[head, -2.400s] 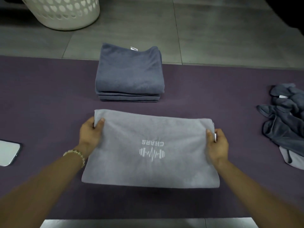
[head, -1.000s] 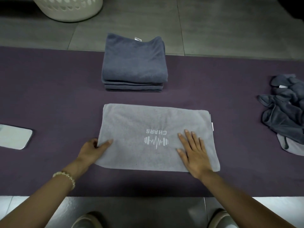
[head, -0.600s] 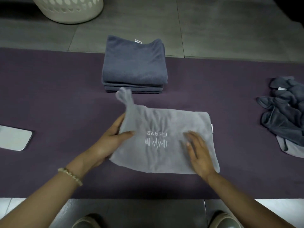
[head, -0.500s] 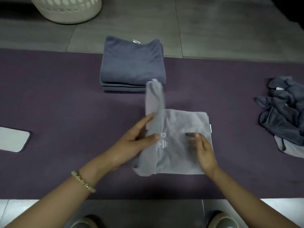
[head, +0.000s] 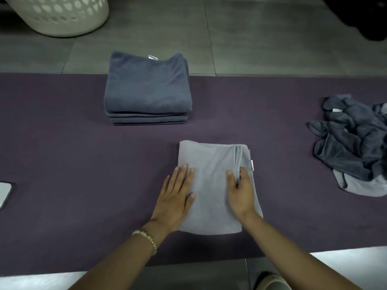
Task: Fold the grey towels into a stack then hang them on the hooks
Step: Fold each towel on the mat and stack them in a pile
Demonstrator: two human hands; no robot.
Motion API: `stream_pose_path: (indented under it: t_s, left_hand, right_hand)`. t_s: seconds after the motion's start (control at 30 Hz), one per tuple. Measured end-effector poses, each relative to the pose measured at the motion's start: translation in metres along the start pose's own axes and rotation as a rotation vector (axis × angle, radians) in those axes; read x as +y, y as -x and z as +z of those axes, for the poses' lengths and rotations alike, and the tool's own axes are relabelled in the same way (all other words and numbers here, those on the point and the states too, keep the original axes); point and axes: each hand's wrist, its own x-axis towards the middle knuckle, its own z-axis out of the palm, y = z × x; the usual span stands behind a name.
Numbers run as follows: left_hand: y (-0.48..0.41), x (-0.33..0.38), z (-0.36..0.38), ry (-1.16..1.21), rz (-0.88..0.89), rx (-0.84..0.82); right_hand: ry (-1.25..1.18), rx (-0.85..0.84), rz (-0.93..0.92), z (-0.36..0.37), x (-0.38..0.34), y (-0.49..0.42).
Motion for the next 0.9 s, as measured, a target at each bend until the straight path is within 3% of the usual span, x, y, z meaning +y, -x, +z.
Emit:
stream_pose_path:
  t_s: [0.13,0.37,0.53,0.67,0.8,0.9]
  left_hand:
    - [-0.013,0.017,0.010,-0.081,0.022,-0.045]
    - [-0.023,0.030,0.020,-0.082,0.031,-0.075]
    - [-0.037,0.028,0.014,0.153,-0.132,-0.007]
    - [-0.061,0.028,-0.001,0.266,-0.197,-0.050]
    - [-0.081,0.015,-0.014,0.136,-0.126,-0.092]
    - [-0.101,0.007,-0.023,-0.056,-0.019,-0.119]
  right_hand:
    - [0.063,0.076,-0.085,-0.028,-0.002,-0.025]
    - [0.111,0.086,0.031,-0.039,0.023,-0.042]
    - [0.156,0.089,0.114,-0.039,0.036,-0.038]
    - [0.122,0.113,0.172,-0.042,0.037,-0.039]
    - [0.096,-0.020,0.219,-0.057,0.044,-0.024]
    - [0.135,-0.030,0.237,-0.069,0.057,-0.013]
